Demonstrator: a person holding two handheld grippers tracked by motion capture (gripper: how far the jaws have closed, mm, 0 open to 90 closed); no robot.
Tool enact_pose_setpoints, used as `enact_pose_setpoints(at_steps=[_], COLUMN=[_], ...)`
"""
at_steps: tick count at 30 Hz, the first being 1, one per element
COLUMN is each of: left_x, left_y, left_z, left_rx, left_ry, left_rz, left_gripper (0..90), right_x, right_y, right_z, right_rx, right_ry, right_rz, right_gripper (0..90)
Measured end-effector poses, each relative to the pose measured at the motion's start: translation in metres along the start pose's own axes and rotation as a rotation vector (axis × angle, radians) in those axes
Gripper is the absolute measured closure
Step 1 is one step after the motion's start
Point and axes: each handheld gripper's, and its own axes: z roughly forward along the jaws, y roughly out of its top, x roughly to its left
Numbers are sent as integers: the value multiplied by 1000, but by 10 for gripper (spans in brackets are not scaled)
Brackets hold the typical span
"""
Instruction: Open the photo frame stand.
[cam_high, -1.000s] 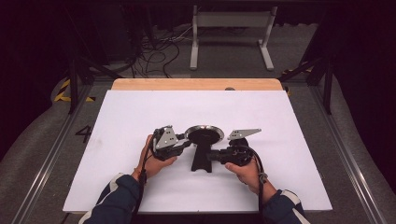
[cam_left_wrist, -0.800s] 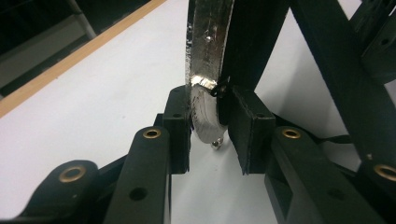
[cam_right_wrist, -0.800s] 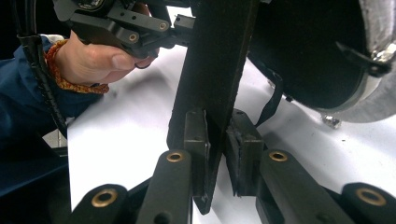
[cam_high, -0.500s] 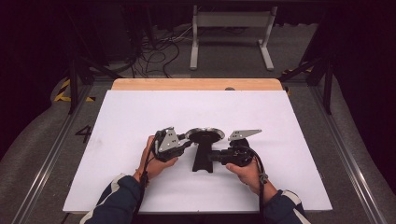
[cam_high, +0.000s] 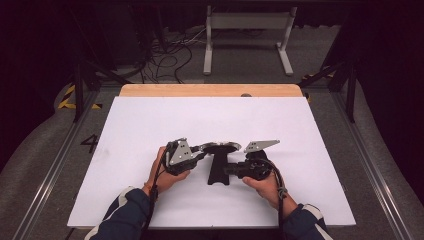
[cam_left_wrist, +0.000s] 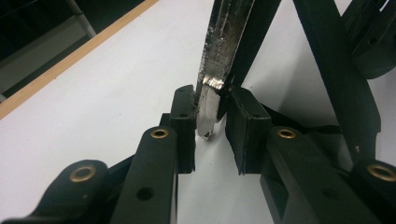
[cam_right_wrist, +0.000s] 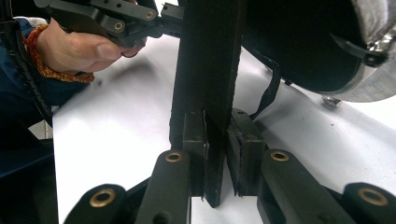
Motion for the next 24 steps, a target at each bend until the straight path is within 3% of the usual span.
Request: enact_pose_setpoints(at_steps=[5,8,17,24], left_x=[0,1,2,5], left_y=[0,-1,0,0], left_z=[0,-1,-5,-15], left_rx=[2,1,-8,-4], left_ry=[-6,-14,-31,-38], left_rz=[-5,-12,-14,-14], left_gripper=[736,735,707,673], right_x=[1,3,7,7], right_y=[0,1,5,7], right_z=[0,-5,-19,-28], right_rx=[-4,-45,-63,-87], right_ry=[-9,-21,-142,-188], right_rz=[-9,-33,-131,-172], right_gripper=[774,731,699,691])
